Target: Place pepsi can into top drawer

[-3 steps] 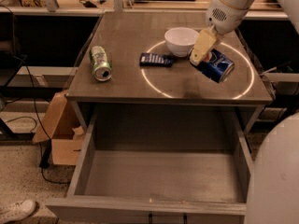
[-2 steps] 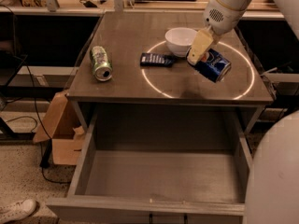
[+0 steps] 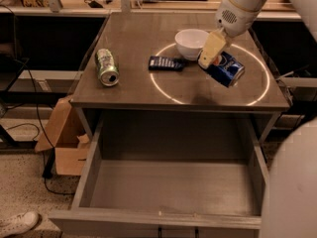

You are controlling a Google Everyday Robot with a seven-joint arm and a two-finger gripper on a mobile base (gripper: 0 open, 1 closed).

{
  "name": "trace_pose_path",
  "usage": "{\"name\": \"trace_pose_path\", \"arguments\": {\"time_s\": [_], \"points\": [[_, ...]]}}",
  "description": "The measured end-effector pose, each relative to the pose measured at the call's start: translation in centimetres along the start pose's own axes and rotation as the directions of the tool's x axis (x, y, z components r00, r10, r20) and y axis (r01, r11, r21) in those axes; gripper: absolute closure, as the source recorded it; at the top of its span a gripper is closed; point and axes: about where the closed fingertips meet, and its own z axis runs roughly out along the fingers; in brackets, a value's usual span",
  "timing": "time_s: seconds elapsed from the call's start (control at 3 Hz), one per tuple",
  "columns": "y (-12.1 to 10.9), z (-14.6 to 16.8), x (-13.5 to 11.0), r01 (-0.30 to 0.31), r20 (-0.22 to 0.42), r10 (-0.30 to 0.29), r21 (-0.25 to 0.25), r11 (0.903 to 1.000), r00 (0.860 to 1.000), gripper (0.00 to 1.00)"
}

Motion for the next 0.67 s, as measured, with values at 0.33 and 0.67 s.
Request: {"name": "trace_pose_path", "arguments": {"time_s": [0.33, 0.67], "points": [[1.3, -2.1, 4.1, -0.068, -0.039, 0.067, -0.010, 0.9976, 0.997, 1.00], [3.0, -4.6, 7.4, -0.110, -0.048, 0.108, -0.028, 0.9936, 0.993, 1.00]]}}
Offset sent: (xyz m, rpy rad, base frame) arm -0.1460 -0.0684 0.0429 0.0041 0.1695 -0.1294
